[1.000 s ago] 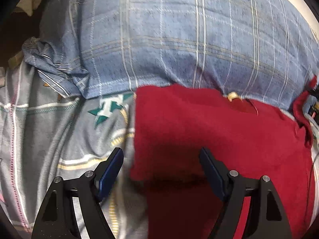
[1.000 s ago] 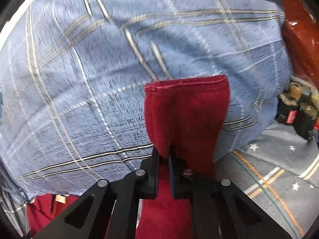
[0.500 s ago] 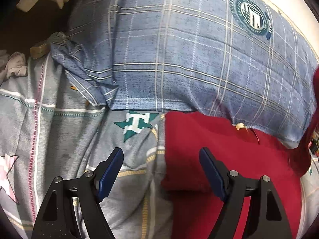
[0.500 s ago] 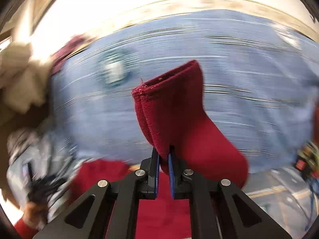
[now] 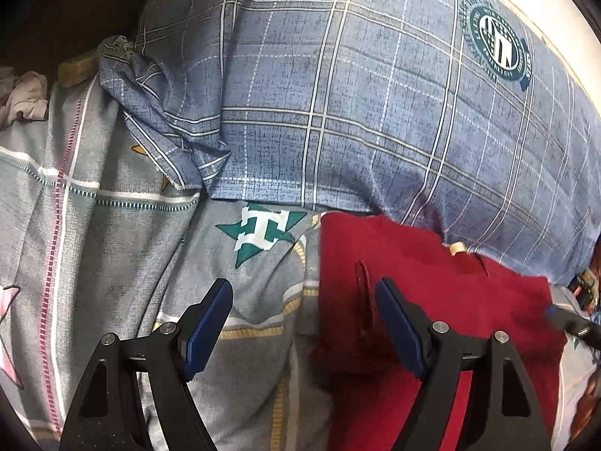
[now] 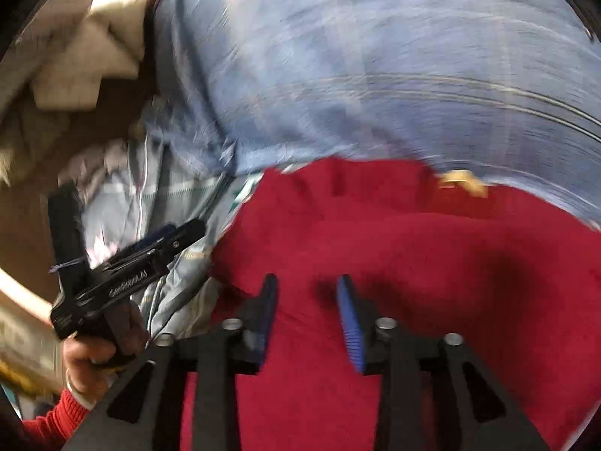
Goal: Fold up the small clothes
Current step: 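Fold the held sleeve across the body and open the right gripper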
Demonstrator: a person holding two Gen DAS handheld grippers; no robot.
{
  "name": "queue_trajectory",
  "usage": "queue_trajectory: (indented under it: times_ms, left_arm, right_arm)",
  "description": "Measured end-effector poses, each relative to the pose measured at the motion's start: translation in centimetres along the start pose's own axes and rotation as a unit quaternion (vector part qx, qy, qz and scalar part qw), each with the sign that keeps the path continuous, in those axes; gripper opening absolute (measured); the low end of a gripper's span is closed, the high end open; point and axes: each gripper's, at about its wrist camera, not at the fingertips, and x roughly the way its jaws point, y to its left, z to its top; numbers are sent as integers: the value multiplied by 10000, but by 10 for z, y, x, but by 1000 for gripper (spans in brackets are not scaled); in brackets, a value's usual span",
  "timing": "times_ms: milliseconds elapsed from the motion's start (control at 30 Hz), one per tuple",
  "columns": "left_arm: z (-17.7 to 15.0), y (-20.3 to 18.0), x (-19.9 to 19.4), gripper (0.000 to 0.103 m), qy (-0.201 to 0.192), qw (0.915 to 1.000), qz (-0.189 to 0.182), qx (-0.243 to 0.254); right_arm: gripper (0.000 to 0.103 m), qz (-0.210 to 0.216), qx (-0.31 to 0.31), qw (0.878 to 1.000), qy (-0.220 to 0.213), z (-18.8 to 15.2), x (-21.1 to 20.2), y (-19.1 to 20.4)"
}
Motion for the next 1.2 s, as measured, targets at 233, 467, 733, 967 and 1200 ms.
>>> queue_trajectory:
  times_ms: [233,467,733,967,1200]
  left_arm:
    - [-8,-12,12,78,132,9998,-28,112]
    - [-19,-31,37,78,459,9962,325,667]
    - [-16,-34,37,78,396,9963,368,667]
    - [-20,-30,43,79,451,9962,404,627]
    - [-17,-30,55,81,554,9955,402,649]
  right_arm:
    - [73,-1692,1110,9781,-494,-13,-73,-110]
    - [30,-1617,978,9819,97,-40,-46,-130]
    - [20,-2149,658,9744,70,-57,-66,-124]
    - [47,-2003,706,9755,-578,-29,-72,-102]
    - [42,-2171,705,9733,-254,0,-10,-124]
